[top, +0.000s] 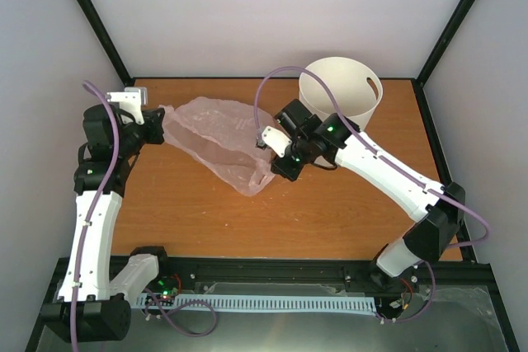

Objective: Put the trash bags into the trash bin

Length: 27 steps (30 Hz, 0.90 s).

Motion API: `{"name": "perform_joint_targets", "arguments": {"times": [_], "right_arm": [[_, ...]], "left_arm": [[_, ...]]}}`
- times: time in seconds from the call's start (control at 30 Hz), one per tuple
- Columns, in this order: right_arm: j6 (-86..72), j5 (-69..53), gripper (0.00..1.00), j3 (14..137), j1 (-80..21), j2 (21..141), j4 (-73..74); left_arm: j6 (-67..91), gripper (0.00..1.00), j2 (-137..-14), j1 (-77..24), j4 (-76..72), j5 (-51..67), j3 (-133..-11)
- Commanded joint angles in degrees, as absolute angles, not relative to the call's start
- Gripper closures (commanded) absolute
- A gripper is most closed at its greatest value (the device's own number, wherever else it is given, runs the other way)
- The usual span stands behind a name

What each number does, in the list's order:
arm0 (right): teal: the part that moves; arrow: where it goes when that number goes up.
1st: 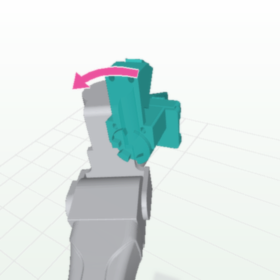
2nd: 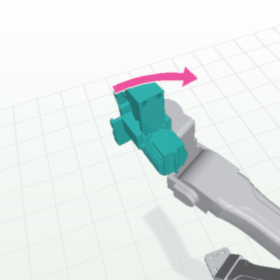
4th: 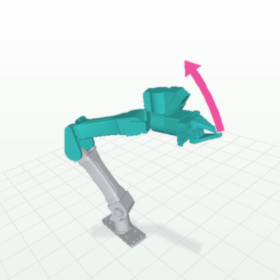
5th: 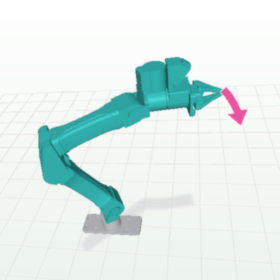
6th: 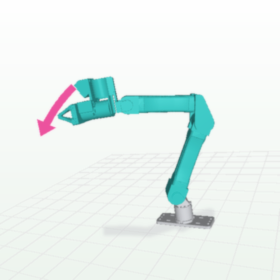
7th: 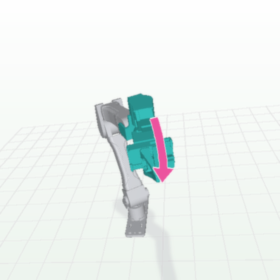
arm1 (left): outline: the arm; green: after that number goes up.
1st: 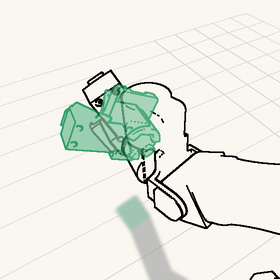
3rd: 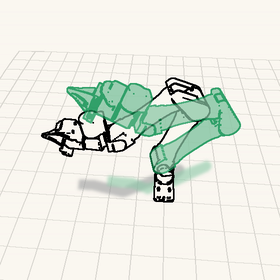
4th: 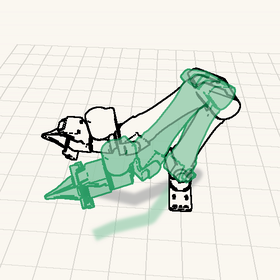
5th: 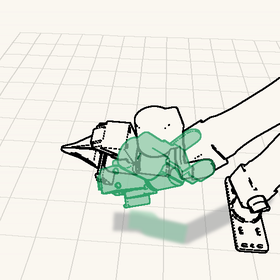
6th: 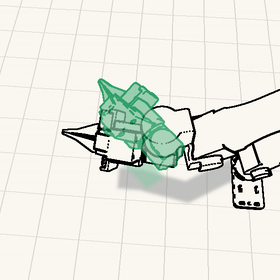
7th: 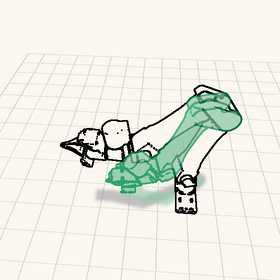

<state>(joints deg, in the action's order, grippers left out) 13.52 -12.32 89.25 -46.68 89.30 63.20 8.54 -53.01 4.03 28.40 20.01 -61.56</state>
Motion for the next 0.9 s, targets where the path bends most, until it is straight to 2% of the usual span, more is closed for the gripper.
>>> {"name": "perform_joint_targets", "arguments": {"times": [0.0, 0.13, 0.37, 0.47, 0.57, 0.7, 0.77, 0.87], "right_arm": [[12.75, -11.45, 0.89, 91.34, -44.11, 89.28, 60.36], [12.66, -14.03, 0.97, 96.95, -41.32, 92.54, 58.46], [13.98, -17.03, 0.97, 106.42, -37.62, 95.84, 57.39], [13.75, -16.59, 0.97, 114.14, -35.33, 99.06, 56.51], [13.74, -15.04, 0.97, 127.76, -32.61, 104.61, 55.35], [14.13, -12.07, 0.97, 150.31, -29.0, 112.02, 53.1], [14.29, -10.35, 0.97, 152.62, -27.68, 110.9, 48.55], [12.69, -7.34, 0.97, 144.2, -26.09, 103.93, 36.68]], "left_arm": [[7.01, 0.99, -53.03, 4.51, 29.19, 20.05, -64.26], [7.0, 0.99, -53.63, 4.48, 29.68, 20.6, -64.25], [6.27, 0.99, -53.98, 4.48, 29.31, 20.34, -65.05], [4.57, 0.99, -56.03, 4.48, 28.3, 19.94, -68.16], [2.57, 0.99, -59.29, 4.48, 26.78, 19.44, -74.9], [0.44, 0.99, -66.1, 4.48, 24.88, 21.72, -90.7], [0.5, 0.99, -69.57, 4.48, 23.99, 25.68, -99.16], [3.44, 0.99, -73.83, 4.49, 21.6, 32.4, -109.09]]}}
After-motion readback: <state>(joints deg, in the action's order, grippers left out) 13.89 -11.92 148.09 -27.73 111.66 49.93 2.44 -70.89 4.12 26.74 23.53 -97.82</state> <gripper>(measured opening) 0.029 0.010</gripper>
